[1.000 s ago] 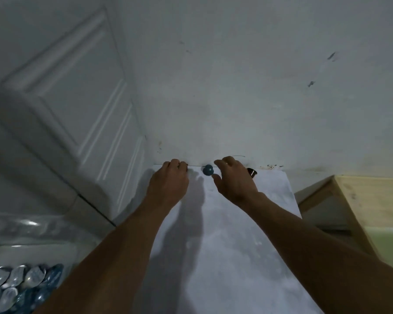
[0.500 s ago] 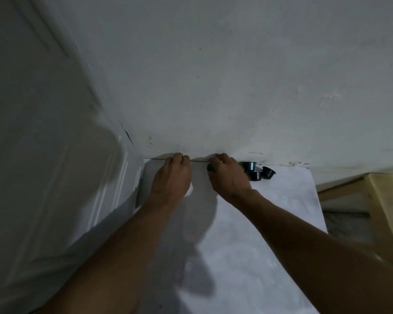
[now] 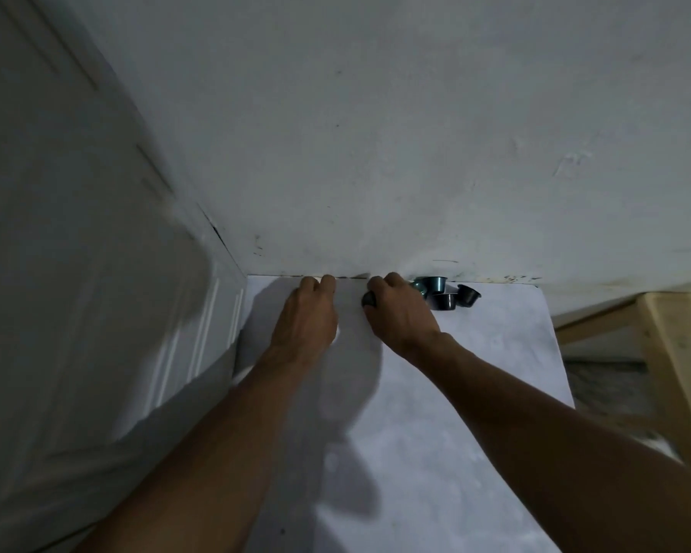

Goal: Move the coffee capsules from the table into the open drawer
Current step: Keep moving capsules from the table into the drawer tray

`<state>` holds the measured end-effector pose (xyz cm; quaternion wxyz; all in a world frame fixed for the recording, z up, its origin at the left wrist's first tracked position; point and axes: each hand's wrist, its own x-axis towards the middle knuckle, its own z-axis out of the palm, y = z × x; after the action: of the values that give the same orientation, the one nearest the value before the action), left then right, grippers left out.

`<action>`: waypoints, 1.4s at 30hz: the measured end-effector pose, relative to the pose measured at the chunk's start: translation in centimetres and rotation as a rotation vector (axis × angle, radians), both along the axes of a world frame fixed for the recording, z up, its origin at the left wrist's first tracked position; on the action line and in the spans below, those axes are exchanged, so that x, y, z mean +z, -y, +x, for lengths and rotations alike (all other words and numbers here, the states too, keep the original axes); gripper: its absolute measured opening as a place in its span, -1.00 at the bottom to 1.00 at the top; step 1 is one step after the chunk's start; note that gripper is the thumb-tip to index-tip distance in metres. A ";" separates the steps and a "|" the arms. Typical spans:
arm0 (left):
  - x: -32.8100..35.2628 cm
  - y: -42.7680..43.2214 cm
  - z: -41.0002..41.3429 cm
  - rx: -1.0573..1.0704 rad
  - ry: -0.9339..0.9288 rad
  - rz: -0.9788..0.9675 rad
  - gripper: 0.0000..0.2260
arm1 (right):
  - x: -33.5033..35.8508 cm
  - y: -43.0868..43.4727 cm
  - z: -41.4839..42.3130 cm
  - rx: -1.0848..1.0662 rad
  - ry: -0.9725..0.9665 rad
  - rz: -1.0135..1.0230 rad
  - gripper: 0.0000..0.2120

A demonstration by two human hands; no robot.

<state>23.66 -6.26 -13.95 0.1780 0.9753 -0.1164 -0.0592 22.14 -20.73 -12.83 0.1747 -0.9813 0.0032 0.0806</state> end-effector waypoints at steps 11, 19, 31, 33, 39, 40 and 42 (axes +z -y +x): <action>8.3 0.2 -7.6 0.006 0.113 -0.236 -0.75 | 7.5 1.2 -7.6 -0.056 0.146 0.114 -0.62; 14.2 -1.1 -16.8 0.041 0.270 -0.330 -0.82 | 12.1 1.2 -16.0 -0.061 0.366 0.193 -0.87; 16.9 -8.4 -30.9 0.213 0.251 -0.358 -0.60 | 15.2 -5.5 -29.3 0.075 0.535 0.335 -0.82; 17.3 -10.1 -32.2 0.250 0.257 -0.354 -0.59 | 15.3 -7.3 -30.3 0.100 0.534 0.330 -0.78; 17.8 -16.5 -34.3 0.227 0.295 -0.306 -0.81 | 16.4 -13.7 -32.0 0.148 0.517 0.300 -0.63; 17.9 -17.7 -34.6 0.225 0.303 -0.305 -0.81 | 16.5 -14.9 -32.2 0.156 0.521 0.306 -0.65; 18.1 -20.4 -35.3 0.217 0.334 -0.316 -0.74 | 16.6 -17.6 -32.4 0.164 0.535 0.330 -0.67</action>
<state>-11.62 14.11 4.19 0.3119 0.9384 -0.0466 0.1412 -10.27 -3.17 3.79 0.3187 -0.9232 -0.1352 -0.1670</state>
